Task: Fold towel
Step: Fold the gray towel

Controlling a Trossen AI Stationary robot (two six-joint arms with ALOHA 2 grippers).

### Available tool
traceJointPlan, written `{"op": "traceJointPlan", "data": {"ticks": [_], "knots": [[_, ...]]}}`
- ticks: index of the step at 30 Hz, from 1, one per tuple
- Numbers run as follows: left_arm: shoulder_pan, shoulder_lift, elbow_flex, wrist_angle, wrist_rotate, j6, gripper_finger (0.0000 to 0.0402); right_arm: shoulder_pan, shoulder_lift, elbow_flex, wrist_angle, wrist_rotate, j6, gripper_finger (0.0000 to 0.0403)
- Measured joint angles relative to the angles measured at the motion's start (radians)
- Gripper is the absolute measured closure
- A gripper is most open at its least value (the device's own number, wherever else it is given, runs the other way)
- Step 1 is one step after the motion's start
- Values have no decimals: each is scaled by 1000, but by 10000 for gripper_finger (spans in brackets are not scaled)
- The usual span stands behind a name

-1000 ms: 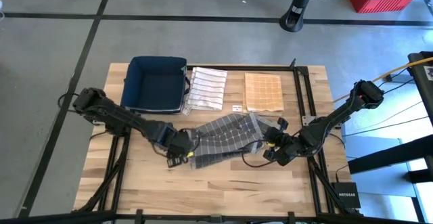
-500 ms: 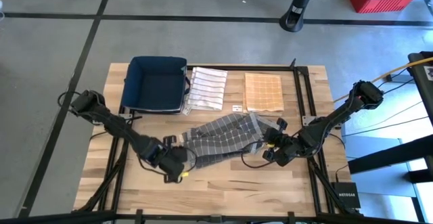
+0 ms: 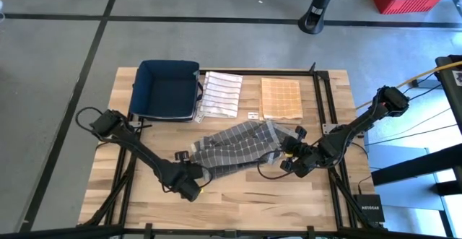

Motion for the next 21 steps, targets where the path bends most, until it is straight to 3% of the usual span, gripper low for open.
{"op": "traceJointPlan", "data": {"ticks": [6, 12, 21], "knots": [[19, 13, 2, -17, -13, -33, 259, 0, 0, 0, 1, 0, 0, 402], [24, 19, -3, -40, -95, -18, 268, 0, 0, 0, 1, 0, 0, 402], [24, 13, 14, -125, -80, 18, 393, 0, 0, 3, -2, 0, -3, 402]]}}
